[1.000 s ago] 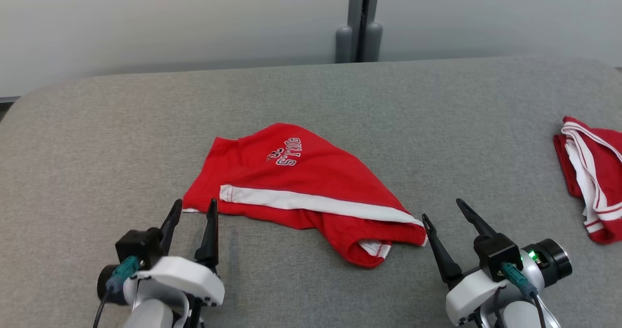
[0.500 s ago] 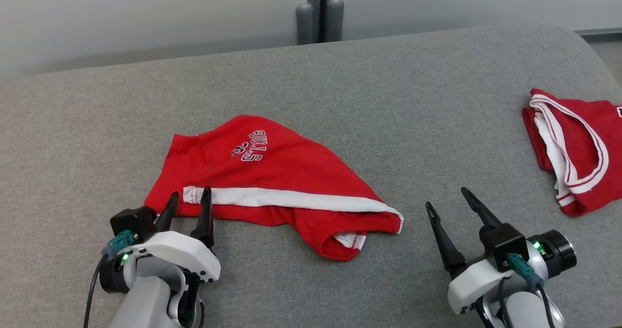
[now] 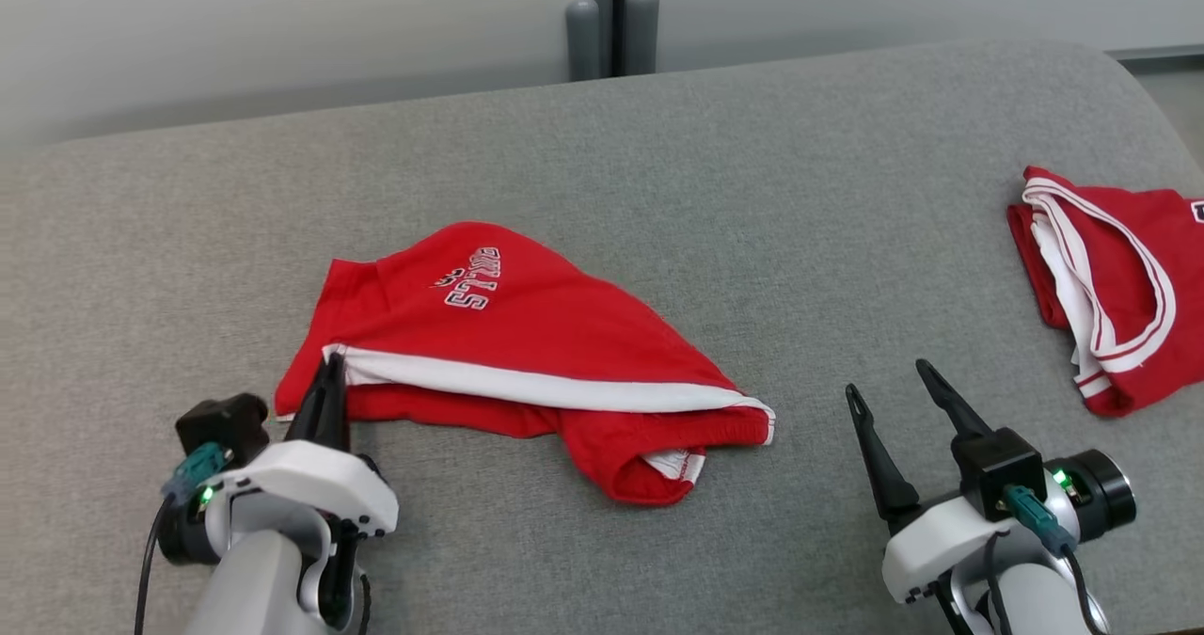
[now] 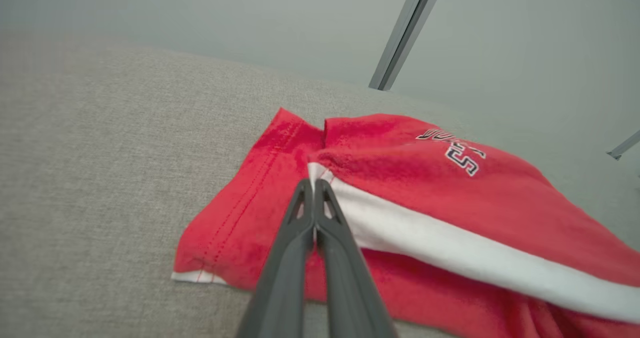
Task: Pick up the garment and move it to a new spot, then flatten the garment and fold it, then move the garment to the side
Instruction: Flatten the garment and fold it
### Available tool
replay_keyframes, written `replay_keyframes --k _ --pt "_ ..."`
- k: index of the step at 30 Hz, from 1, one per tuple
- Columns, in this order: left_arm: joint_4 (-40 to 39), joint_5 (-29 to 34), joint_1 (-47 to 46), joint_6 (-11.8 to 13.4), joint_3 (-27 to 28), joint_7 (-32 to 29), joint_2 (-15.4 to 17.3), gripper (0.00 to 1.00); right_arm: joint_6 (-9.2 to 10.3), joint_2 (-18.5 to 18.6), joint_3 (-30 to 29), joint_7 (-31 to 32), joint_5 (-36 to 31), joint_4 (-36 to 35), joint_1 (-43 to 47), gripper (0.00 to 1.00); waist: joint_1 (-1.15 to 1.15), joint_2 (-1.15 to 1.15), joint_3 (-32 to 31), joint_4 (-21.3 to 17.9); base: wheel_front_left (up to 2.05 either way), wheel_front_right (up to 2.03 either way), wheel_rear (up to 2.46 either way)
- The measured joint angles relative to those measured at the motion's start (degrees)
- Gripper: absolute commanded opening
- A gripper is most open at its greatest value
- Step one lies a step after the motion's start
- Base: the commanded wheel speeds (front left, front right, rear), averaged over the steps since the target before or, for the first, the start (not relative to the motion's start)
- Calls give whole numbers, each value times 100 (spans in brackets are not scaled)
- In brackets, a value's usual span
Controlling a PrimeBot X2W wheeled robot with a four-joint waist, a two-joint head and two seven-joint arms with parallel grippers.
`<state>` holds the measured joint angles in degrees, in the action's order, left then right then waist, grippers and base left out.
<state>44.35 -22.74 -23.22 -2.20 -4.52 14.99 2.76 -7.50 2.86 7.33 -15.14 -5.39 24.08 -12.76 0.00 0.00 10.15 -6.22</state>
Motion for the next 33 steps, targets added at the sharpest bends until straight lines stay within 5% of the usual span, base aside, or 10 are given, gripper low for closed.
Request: replay_keyframes --k 8,16,17,18,33 --pt "-624 275 792 1 361 0 -2 0 0 -7 -32 0 215 146 286 100 0 0 -381 331 0 0 0" --pt "-453 488 1210 22 630 0 2 0 0 -9 157 0 449 225 382 100 0 0 -724 515 0 0 0" --pt "-414 508 1235 15 653 0 1 38 0 -9 175 0 458 227 389 100 0 0 -743 511 0 0 0" --pt "-383 523 1253 15 672 -1 2 100 0 -9 191 0 481 234 393 100 0 0 -755 502 0 0 0" --pt "-1329 1446 1925 178 1123 0 27 100 0 -5 250 0 1266 -86 697 100 0 0 -1030 395 0 0 0"
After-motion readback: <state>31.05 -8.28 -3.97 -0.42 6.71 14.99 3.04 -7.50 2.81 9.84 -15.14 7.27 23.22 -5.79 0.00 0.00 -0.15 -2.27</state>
